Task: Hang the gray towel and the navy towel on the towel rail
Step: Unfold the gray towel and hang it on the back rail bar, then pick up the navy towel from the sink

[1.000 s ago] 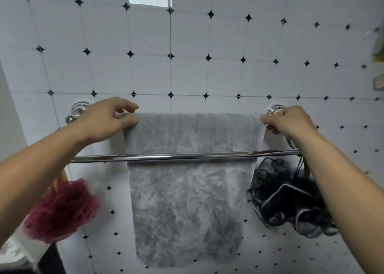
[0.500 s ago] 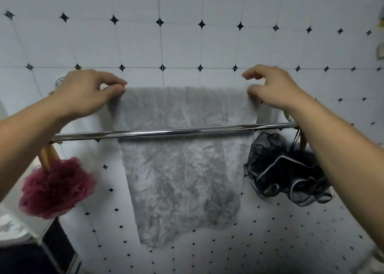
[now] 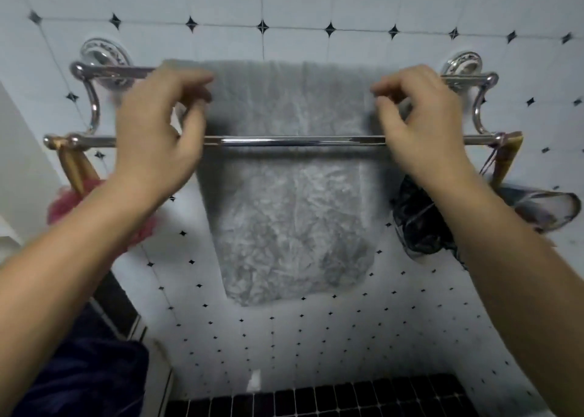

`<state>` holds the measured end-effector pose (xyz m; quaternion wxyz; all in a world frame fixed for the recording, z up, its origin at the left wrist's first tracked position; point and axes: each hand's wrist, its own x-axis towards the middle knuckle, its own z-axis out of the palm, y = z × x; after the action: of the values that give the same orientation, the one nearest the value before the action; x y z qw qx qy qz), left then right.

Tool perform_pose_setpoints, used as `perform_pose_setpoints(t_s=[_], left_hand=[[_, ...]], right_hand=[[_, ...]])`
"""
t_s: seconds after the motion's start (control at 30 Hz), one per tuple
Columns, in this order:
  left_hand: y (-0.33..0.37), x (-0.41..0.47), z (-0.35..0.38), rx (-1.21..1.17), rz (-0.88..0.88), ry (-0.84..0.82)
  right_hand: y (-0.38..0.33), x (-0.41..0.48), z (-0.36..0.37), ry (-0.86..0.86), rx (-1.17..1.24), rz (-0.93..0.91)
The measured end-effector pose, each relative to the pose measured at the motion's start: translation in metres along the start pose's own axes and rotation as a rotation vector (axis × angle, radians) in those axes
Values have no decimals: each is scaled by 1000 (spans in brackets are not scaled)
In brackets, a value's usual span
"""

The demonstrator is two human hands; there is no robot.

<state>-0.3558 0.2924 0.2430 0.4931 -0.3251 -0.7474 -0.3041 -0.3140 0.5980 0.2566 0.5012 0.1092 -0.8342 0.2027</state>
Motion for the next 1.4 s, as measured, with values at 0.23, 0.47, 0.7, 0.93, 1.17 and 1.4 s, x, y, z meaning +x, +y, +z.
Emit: perform_pose_setpoints(t_s=[0.23,0.47,0.7,0.93,1.17,1.4], left_hand=[[17,-120,19,-55,-264,-308],[1,-210,-59,140,-569,-380],[-22,-289,-166,396,-807,-382],[-81,-412,-281,638,-1127,-598],[-149,-553,-351,630,-1083,-1398],[-192,-581,-352,420,-1020,-1184]], right_hand=[[-64,-92,79,-379,377,-122],[-131,-147,161,-657,639,-98],[-240,-192,214,-876,766,-232],[-351,-258,277,-1122,723,-251],[-436,-373,354,-1536,478,-129],[-494,-438,381,-1691,315,-7]])
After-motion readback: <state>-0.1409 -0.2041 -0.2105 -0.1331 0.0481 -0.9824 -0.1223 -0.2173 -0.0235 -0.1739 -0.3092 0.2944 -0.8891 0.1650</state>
